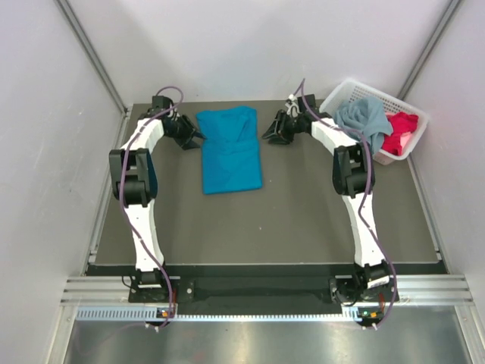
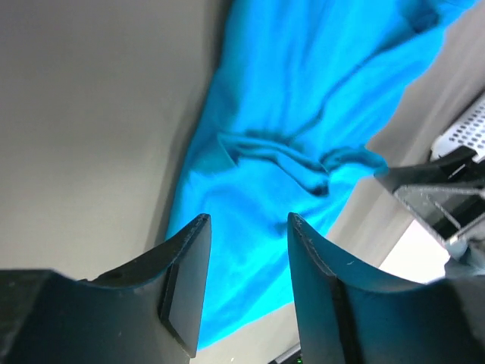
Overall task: Fold and stack the t-shirts
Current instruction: Fold the tshirt
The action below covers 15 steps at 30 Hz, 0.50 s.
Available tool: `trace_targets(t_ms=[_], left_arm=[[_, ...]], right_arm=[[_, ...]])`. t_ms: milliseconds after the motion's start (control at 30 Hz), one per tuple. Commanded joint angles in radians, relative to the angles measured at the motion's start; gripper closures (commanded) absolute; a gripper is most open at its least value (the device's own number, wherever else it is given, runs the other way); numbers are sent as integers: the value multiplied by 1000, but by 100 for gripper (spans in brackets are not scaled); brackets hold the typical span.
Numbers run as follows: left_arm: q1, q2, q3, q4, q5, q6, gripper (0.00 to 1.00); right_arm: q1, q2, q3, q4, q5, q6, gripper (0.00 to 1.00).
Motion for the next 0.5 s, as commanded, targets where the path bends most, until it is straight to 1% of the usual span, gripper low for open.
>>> trace_targets(t_ms=[0, 33, 67, 133, 167, 200, 233, 267, 300, 333, 367, 433, 467], left_arm=[[-4, -149, -37, 19, -16, 49, 50], [-12, -169, -94, 29, -3, 51, 51], [-18, -206, -123, 46, 4, 51, 51], [-23, -243, -185, 60, 25, 52, 53], [-61, -280, -253, 78, 33, 51, 55], [-72, -297, -289, 107, 42, 48, 55], [-92, -329, -362, 135, 68, 40, 58], [-101, -341, -398, 164, 86, 17, 60], [-110, -350, -433, 218, 100, 3, 63], [-119, -358, -494, 238, 112, -12, 65], [-131, -372, -524, 259, 113, -39, 67], [-138, -378, -591, 298, 111, -53, 73], [-138, -383, -605, 292, 85, -50, 74]], right_arm=[[-30, -111, 50, -182, 92, -154, 54], [-27, -135, 40, -207, 114, -177, 53], [-19, -151, 28, -219, 120, -210, 53], [-5, -204, -35, -235, 126, -227, 53], [17, -226, -62, -229, 122, -235, 53], [33, -246, -119, -221, 119, -240, 54], [48, -281, -142, -207, 116, -246, 55], [82, -293, -163, -204, 116, -255, 57], [96, -306, -206, -195, 99, -254, 59], [111, -327, -234, -145, 80, -243, 62], [136, -335, -265, -115, 59, -208, 65], [151, -349, -349, -51, -2, -162, 81], [156, -352, -377, -2, -18, -125, 87]])
